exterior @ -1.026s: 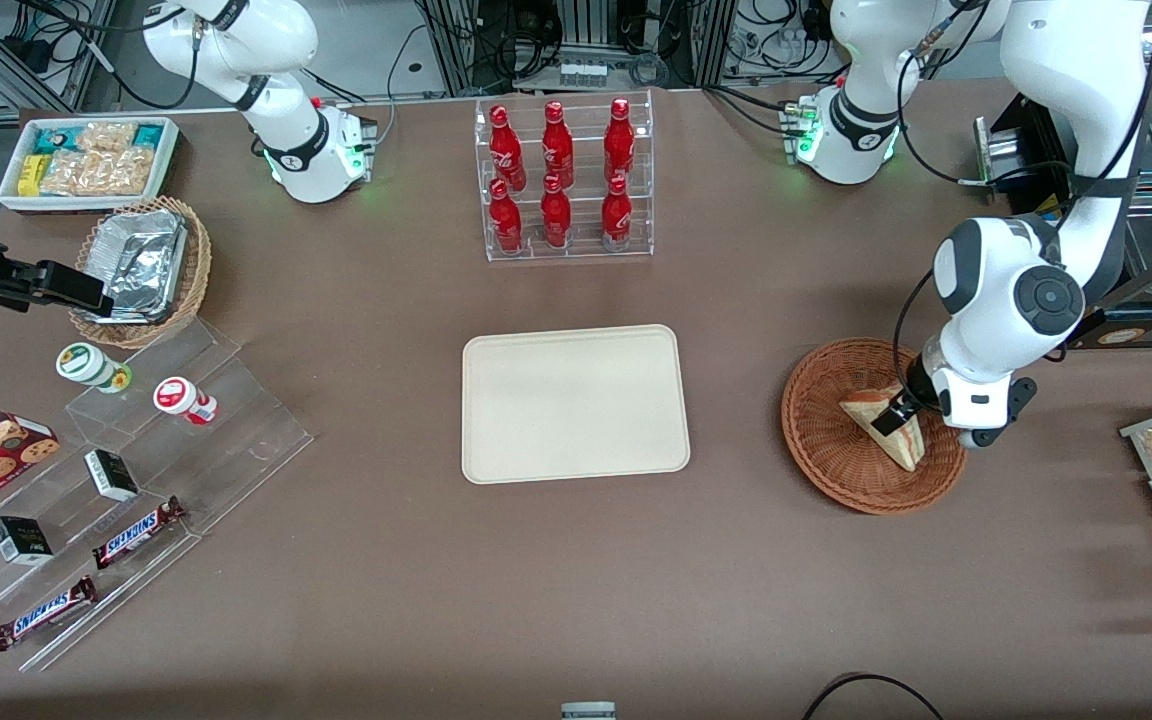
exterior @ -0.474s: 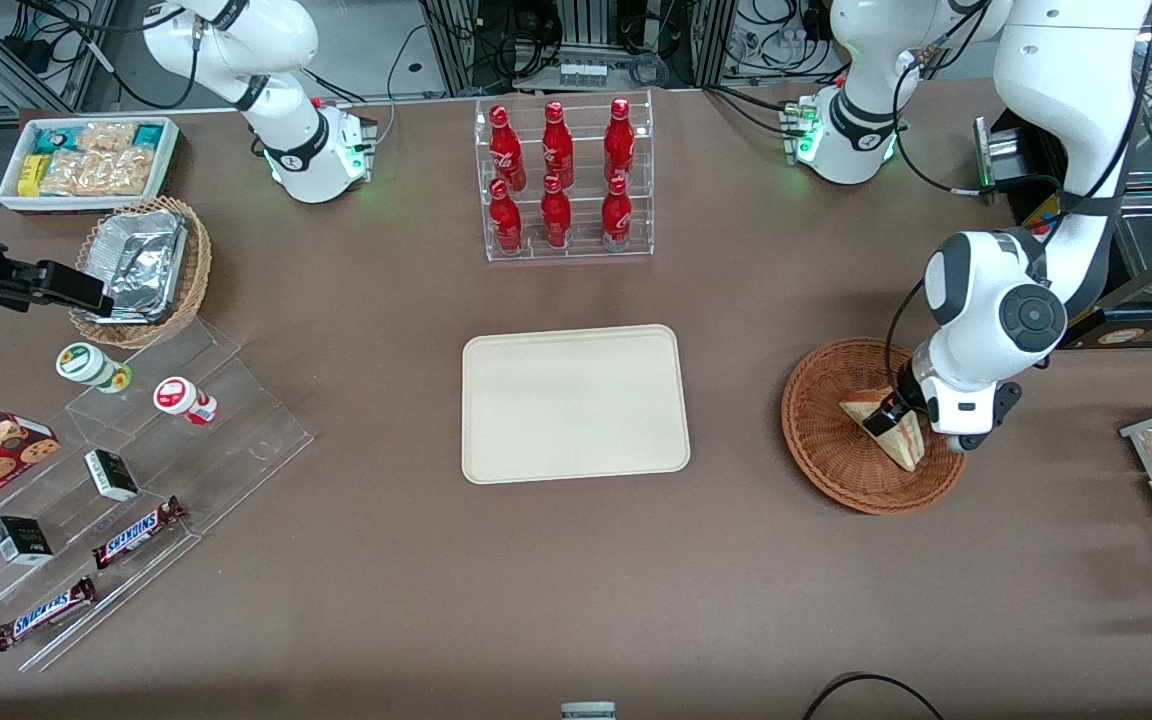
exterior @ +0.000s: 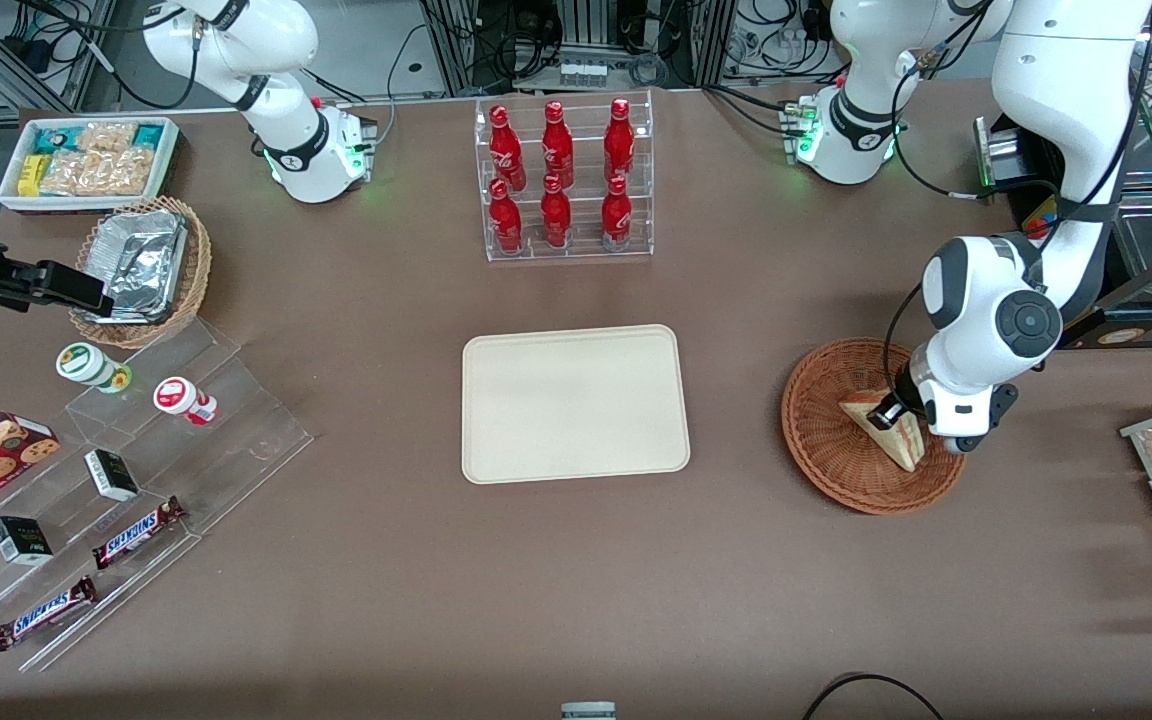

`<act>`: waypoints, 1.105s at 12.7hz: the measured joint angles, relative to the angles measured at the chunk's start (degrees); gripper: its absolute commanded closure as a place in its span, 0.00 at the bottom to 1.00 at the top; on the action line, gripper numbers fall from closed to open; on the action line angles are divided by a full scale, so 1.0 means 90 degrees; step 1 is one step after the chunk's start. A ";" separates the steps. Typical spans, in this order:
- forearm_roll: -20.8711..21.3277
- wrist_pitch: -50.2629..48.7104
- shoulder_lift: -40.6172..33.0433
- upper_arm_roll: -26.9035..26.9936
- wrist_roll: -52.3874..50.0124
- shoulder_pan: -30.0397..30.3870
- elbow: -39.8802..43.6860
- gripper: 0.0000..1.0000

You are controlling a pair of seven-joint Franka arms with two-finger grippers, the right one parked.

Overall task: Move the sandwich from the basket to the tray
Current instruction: 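Lift the sandwich with the left gripper and carry it toward the tray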

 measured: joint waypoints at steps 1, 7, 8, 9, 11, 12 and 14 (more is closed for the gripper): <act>0.0007 -0.0190 -0.0029 -0.0014 0.0013 -0.0003 0.0093 1.00; 0.0062 -0.2488 -0.0024 -0.0201 0.0599 -0.0775 0.1686 1.00; 0.0061 -0.2490 0.0047 -0.0236 0.0677 -0.0955 0.1749 1.00; 0.0059 -0.2489 0.0152 -0.0269 0.0709 -0.1181 0.1837 1.00; 0.0059 -0.2488 0.0421 -0.0306 0.0712 -0.1752 0.2186 1.00; 0.0059 -0.2488 0.0553 -0.0314 0.0711 -0.2049 0.2377 1.00; 0.0058 -0.2488 0.0831 -0.0322 0.0703 -0.2582 0.2738 1.00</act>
